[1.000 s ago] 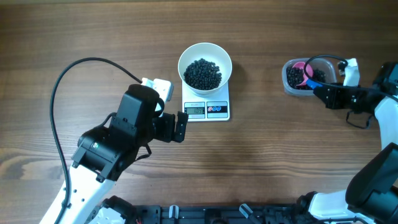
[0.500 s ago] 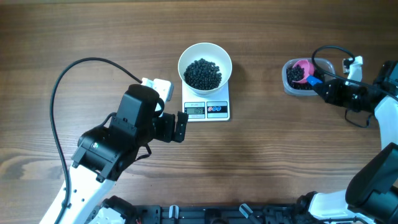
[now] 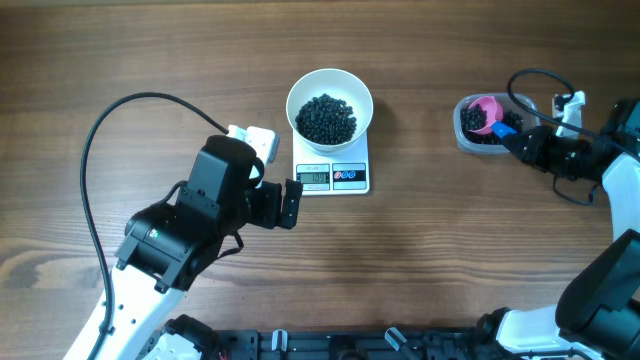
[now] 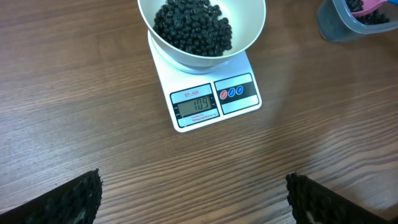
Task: Scoop item into bowl and weigh 150g on scale
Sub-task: 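Scoop beans from the tub and lift the filled scoop, then carry the scoop over the white bowl and tip beans in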
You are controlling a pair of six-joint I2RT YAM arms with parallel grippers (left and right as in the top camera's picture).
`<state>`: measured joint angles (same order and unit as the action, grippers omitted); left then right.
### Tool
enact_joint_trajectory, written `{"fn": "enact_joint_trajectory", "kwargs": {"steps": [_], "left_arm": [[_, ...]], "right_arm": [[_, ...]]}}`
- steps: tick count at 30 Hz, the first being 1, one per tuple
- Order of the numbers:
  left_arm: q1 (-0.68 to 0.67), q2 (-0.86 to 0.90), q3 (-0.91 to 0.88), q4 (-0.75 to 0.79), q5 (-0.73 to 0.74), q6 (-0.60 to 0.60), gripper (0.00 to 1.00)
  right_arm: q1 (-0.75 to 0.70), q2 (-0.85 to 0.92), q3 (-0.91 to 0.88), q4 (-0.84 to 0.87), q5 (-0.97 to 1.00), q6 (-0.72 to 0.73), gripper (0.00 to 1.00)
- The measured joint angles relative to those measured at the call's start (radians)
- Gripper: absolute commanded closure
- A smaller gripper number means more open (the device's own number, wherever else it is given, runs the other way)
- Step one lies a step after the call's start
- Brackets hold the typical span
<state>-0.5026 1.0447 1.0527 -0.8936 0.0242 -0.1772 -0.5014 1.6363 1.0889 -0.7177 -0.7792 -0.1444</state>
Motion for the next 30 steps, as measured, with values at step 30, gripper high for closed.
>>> {"fn": "enact_joint_trajectory", "kwargs": {"steps": [30], "left_arm": [[0.000,0.000,0.000,0.000,0.000,0.000,0.00]], "right_arm": [[-0.136,0.000,0.000,-0.030,-0.501,0.303,0.96]]}}
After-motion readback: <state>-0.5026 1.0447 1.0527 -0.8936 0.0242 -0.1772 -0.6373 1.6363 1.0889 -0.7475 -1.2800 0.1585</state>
